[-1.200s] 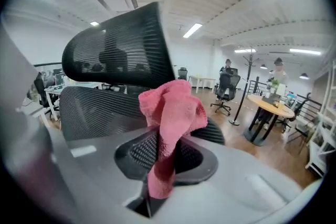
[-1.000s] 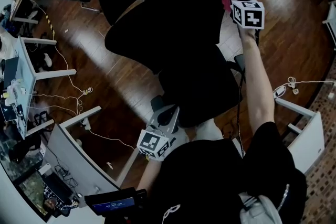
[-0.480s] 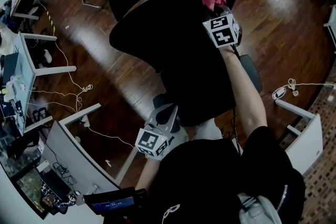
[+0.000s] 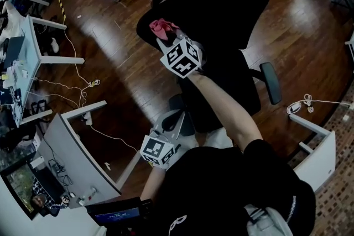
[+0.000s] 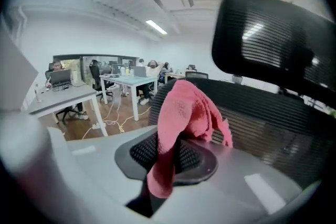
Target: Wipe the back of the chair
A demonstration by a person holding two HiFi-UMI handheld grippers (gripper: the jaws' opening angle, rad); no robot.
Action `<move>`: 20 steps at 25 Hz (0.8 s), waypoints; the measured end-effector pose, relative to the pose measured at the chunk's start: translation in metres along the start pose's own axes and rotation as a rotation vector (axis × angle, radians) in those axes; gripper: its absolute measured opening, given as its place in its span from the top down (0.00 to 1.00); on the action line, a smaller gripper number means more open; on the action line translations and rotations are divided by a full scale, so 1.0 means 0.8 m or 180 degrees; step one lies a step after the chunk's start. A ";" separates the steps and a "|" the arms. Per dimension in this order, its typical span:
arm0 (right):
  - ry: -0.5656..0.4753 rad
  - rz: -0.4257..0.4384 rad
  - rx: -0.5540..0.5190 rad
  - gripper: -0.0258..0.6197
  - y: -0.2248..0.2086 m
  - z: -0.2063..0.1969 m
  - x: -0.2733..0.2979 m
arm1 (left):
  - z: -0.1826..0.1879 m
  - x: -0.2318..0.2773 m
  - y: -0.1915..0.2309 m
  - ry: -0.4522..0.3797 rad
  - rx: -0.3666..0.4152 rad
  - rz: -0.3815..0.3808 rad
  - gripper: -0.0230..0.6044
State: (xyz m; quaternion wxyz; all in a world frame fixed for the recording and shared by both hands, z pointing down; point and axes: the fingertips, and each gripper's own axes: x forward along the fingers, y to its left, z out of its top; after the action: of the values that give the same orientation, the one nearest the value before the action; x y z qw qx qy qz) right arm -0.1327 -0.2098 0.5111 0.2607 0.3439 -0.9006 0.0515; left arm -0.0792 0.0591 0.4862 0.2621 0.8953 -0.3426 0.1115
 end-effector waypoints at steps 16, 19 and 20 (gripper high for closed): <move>-0.0260 0.0413 0.0445 0.88 0.083 0.003 -0.124 | 0.022 -0.059 0.008 -0.0240 0.0188 0.0212 0.98; -0.0242 0.0289 0.0564 0.88 0.074 -0.023 -0.203 | 0.043 -0.047 -0.007 -0.0272 0.0307 0.0145 0.98; -0.0227 0.0232 0.0598 0.88 0.070 -0.031 -0.230 | 0.051 -0.042 -0.014 -0.0284 0.0338 0.0112 0.98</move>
State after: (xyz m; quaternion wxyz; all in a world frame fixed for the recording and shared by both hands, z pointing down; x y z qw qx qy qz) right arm -0.0427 -0.0513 0.4444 0.1930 0.3355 -0.9124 0.1328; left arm -0.0960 0.0624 0.4351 0.1967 0.9058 -0.3632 0.0941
